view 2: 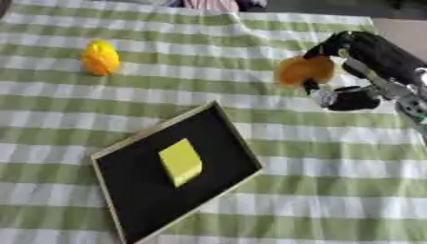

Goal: Pick up objects on the table and place them in the box.

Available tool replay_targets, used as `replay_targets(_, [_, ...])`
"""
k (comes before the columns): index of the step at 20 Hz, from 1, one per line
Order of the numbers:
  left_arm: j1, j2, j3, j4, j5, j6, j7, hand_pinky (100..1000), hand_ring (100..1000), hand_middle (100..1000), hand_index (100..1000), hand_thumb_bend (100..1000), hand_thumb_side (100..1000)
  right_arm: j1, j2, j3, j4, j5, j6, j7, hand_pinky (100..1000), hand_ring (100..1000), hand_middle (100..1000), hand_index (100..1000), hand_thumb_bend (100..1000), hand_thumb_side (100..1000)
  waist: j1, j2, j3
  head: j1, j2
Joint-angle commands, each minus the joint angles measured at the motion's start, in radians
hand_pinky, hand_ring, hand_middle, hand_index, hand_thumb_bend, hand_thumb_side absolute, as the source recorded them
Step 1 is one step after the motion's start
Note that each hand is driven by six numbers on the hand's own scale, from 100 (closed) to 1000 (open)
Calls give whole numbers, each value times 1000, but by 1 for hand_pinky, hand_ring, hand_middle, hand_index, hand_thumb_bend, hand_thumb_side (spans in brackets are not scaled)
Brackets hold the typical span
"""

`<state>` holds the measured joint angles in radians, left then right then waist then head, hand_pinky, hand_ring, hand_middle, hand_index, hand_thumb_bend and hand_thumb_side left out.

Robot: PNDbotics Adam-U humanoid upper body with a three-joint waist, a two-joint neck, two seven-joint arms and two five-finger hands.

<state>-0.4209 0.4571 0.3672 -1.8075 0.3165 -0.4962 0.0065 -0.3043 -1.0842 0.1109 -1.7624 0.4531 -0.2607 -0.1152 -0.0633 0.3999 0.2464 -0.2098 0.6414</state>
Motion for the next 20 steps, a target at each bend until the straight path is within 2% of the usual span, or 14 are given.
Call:
replay_targets(1, [-2,28,4,-20,-4,2,6,721,756,729,839,100,567,2,-52,-23,-110,-56,4,24,780,675,380,421,100,224,6,-28,-2,4,8])
replay_targets(4, [-4,27,5,-24,-4,3,12,722,756,729,839,100,567,10,-56,-18,-206,-100,17,58,782,676,382,422,100,216,6,-32,-2,6,15])
replay_targets(7, [-6,30,15,-34,-8,0,34,725,758,727,839,100,569,-9,-47,8,-234,-131,-13,98,788,678,381,421,100,192,7,-38,2,2,26])
replay_targets(10, [-8,39,25,-47,-23,-6,72,727,760,726,839,100,569,-65,-16,51,-237,-159,-65,151,792,680,384,424,100,183,11,-44,8,-1,39])
replay_targets(13, [-11,44,29,-63,-43,-15,109,730,763,724,839,100,541,-133,19,100,-238,-172,-76,220,790,680,387,425,100,194,15,-51,12,-8,48])
replay_targets(16, [-14,50,25,-81,-63,-19,139,731,765,723,839,100,501,-203,66,143,-238,-162,-52,277,791,681,390,427,100,195,18,-57,16,-15,54])
replay_targets(20, [-15,52,11,-92,-79,-22,152,732,764,723,840,100,494,-269,144,190,-233,-149,28,358,799,688,393,432,100,195,20,-61,17,-18,57])
